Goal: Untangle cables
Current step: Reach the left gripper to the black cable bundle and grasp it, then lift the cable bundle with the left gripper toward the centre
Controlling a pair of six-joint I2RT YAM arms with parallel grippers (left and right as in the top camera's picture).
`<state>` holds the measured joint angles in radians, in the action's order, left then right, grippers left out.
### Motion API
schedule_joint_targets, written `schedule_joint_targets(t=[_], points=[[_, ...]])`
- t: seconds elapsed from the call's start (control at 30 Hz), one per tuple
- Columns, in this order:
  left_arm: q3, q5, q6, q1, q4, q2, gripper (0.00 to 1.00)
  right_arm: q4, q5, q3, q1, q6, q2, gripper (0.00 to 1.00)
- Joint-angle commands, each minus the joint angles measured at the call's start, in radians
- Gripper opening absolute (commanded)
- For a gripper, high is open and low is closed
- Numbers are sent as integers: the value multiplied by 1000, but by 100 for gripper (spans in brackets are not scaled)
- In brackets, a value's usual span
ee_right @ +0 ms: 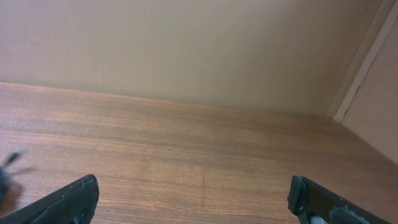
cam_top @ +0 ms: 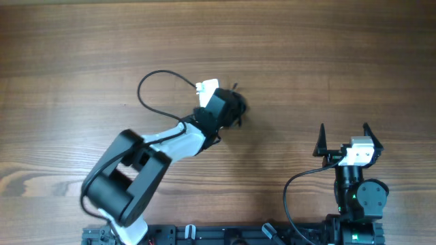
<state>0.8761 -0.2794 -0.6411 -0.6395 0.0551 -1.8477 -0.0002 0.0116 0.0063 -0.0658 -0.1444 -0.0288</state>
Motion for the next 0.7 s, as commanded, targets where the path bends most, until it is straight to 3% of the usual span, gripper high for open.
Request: schedule_joint_targets(t=[0.0, 0.03, 0.07, 0.1, 0.2, 0.27, 0.3, 0.37, 0.43, 0.5, 0.57, 0.67], points=[[-25, -55, -73, 8, -135, 174, 13, 4, 12, -1, 6, -13, 6, 100], [-25, -51, -70, 8, -172, 234, 40, 4, 12, -1, 6, -12, 6, 100], [-25, -51, -69, 8, -228, 336, 78, 4, 12, -1, 6, -13, 6, 100], [-25, -51, -35, 10, -252, 388, 100, 4, 12, -1, 6, -13, 6, 100], [-25, -51, 209, 10, -286, 433, 100, 4, 12, -1, 6, -12, 6, 100], [-25, 50, 248, 31, -303, 381, 100, 4, 12, -1, 6, -13, 6, 100], [-25, 143, 240, 48, -302, 345, 95, 4, 12, -1, 6, -13, 6, 100], [-25, 215, 134, 77, -307, 275, 79, 4, 12, -1, 6, -13, 6, 100], [-25, 214, -73, 102, -307, 230, 77, 4, 12, -1, 6, -13, 6, 100], [-25, 200, -203, 109, -306, 198, 78, 4, 12, -1, 6, -13, 6, 100], [-25, 190, -214, 109, -307, 162, 72, 4, 12, -1, 6, -13, 6, 100], [-25, 167, -254, 105, -260, 137, 73, 4, 12, -1, 6, -13, 6, 100]])
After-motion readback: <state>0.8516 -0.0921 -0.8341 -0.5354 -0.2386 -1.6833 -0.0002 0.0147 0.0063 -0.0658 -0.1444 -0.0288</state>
